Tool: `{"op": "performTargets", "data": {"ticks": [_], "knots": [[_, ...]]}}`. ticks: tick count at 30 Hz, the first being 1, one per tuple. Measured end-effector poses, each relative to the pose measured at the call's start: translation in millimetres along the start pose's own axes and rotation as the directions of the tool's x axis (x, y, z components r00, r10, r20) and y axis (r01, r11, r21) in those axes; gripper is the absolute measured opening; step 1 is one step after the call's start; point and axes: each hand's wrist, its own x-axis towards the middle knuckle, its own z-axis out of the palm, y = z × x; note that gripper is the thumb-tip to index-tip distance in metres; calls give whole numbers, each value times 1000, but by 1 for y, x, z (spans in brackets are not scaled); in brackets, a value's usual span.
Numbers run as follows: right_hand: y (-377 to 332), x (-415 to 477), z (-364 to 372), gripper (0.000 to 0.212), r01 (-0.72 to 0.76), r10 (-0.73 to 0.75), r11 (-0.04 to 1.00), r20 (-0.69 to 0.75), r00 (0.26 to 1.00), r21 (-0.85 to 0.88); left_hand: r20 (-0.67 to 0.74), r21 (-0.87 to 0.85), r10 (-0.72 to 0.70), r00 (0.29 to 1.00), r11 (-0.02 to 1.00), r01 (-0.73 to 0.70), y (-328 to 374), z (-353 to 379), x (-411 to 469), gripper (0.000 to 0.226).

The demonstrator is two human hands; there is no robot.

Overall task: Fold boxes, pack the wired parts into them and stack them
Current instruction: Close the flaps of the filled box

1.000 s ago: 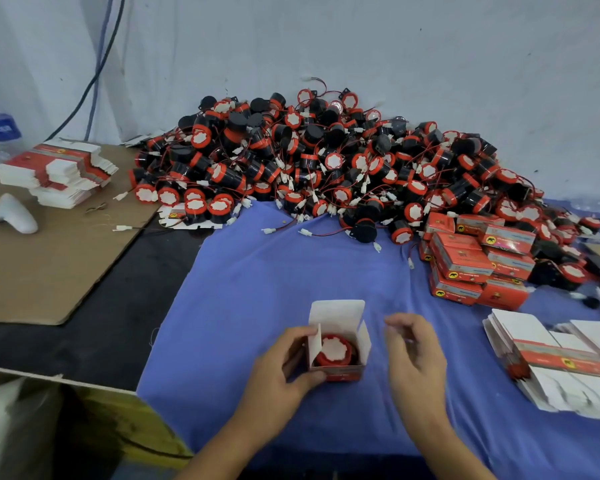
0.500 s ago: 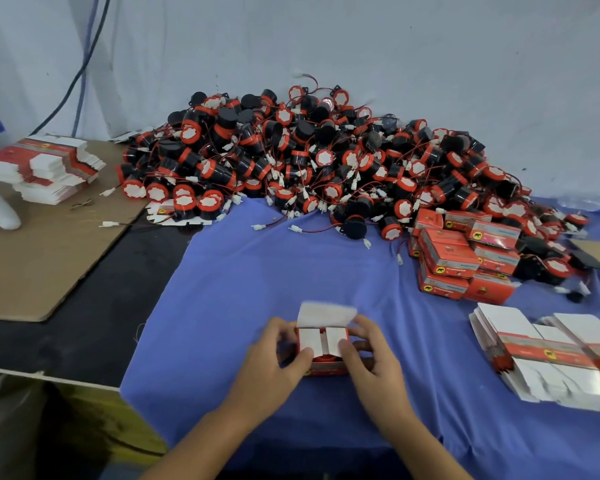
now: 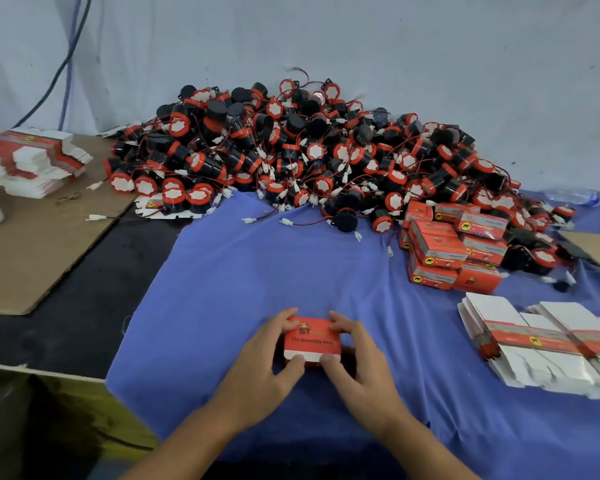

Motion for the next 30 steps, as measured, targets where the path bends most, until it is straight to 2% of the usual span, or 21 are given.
{"op": "performTargets", "data": {"ticks": [3, 8, 12, 15, 17, 19, 21, 23, 25, 30], "knots": [[3, 0, 2, 46, 51, -52, 997, -36, 998, -49, -1, -7, 16, 1000, 1000, -16, -3, -1, 2, 50], [2, 5, 4, 33, 123, -128, 991, -106, 986, -54, -31, -4, 52, 998, 999, -52, -3, -2, 4, 39], [8, 6, 5, 33, 103, -104, 995, -143, 984, -13, -96, 33, 99, 990, 995, -96, -6, 1, 3, 25], [10, 6, 4, 35, 87, -82, 996, -132, 988, 29, -134, 85, 124, 983, 990, -113, -5, 5, 1, 26], [10, 5, 3, 35, 99, -97, 995, -129, 987, 7, -151, 151, 156, 976, 979, -133, -4, 8, -3, 31], [7, 3, 4, 37, 134, -137, 991, -136, 981, -26, -173, 295, 203, 964, 944, -146, -3, 14, -8, 38], [4, 1, 5, 39, 191, -202, 978, -156, 967, -84, -182, 485, 292, 939, 857, -172, -1, 22, -12, 44], [1, 0, 7, 39, 236, -263, 959, -181, 948, -154, -164, 599, 357, 920, 777, -195, -1, 27, -12, 47], [0, -1, 8, 36, 246, -282, 950, -192, 940, -192, -159, 650, 384, 909, 734, -197, -1, 26, -12, 49], [0, -4, 15, 38, 210, -254, 950, -179, 951, -229, -128, 678, 364, 923, 711, -187, 1, 25, -14, 50]]}}
